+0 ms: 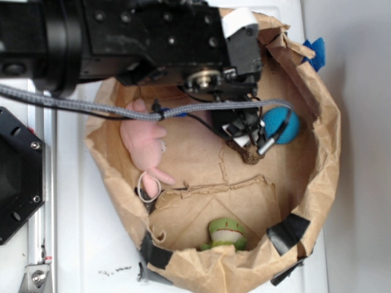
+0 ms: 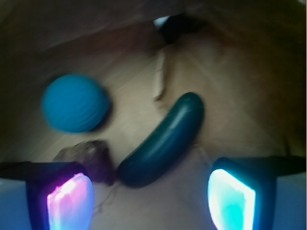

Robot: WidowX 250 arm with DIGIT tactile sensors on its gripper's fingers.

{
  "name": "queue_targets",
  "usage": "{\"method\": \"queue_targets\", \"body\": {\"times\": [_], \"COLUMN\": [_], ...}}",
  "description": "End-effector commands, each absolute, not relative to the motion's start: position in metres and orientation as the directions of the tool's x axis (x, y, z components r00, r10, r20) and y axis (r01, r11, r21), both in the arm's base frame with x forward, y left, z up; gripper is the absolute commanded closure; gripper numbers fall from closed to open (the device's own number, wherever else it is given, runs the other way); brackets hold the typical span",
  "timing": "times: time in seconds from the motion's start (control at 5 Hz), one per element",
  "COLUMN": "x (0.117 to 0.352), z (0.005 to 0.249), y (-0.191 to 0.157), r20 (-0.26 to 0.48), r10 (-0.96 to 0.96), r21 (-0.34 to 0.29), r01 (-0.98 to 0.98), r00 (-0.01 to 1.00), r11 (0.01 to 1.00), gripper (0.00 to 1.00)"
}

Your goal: Grab the plastic pickle.

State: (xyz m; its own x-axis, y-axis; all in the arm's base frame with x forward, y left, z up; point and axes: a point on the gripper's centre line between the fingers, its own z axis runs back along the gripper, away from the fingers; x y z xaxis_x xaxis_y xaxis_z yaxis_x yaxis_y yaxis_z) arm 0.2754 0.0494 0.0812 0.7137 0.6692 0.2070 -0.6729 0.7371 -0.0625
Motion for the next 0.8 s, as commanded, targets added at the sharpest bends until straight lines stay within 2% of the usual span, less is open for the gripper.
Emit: {"method": "queue_targets", "body": {"times": [0.0, 0.2, 0.6], "x": [0.279, 0.283, 0.302], "z": [0.088, 0.079, 0.057], "y": [0.051, 0.051, 0.050], "r20": [0.262, 0.240, 0.208], "r10": [0.762, 0.767, 0.765], "r21": [-0.111, -0.124, -0.095], "r01": [-0.765, -0.765, -0.766], "r00": [0.593, 0.595, 0.610], "r11": [0.634, 0.632, 0.636], "gripper": [0.00, 0.00, 0.00]}}
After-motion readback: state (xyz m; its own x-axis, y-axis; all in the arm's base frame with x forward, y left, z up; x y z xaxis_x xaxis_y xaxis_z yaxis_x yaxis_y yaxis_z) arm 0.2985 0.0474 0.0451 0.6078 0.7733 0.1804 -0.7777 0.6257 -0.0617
